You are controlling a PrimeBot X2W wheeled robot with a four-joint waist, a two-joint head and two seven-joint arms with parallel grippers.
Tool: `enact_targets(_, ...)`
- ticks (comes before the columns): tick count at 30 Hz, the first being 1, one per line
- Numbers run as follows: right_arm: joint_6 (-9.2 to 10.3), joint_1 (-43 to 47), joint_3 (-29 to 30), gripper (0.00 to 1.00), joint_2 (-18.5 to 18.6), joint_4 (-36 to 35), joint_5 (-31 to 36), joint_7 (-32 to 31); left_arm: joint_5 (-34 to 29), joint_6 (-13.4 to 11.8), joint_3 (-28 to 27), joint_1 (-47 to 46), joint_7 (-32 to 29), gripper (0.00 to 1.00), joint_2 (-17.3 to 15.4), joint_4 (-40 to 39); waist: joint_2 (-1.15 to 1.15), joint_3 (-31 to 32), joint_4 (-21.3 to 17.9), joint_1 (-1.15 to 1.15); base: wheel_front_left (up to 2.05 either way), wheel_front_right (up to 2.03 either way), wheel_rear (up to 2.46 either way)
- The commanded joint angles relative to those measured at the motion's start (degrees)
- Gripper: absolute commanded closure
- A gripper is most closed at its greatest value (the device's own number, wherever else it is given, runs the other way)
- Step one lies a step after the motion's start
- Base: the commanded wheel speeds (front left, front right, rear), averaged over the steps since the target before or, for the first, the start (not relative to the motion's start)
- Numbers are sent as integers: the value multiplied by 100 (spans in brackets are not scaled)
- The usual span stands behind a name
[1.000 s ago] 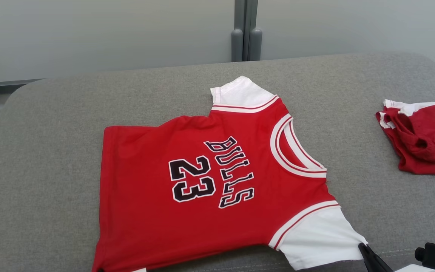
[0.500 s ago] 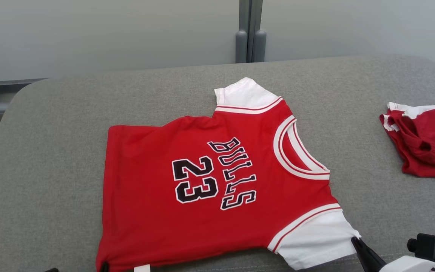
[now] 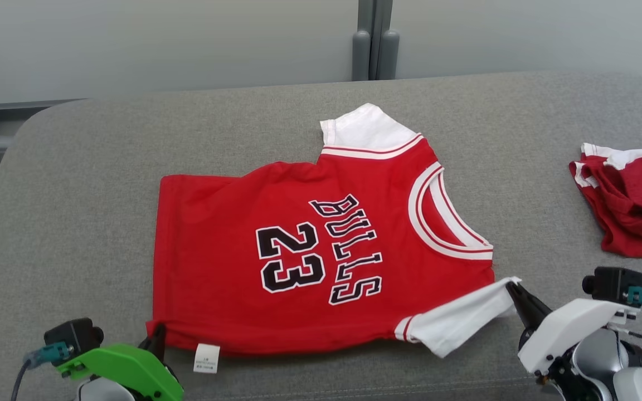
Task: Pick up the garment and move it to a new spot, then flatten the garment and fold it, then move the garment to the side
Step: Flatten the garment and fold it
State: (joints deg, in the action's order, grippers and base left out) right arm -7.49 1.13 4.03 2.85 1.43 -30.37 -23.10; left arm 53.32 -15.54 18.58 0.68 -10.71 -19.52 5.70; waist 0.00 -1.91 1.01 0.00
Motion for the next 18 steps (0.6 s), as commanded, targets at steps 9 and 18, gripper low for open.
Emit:
enact_targets(9,1,-1280,60,100,20,980,324,-41,3,-107,13,-1005,-288,100,117,574,0,-448,22,0,0,0,0)
enact_targets(18,1,-2305,-94,100,52,2338,590,161,-48,-15,84,-1658,-301,100,269,1298,0,-707,11,0,0,0,0)
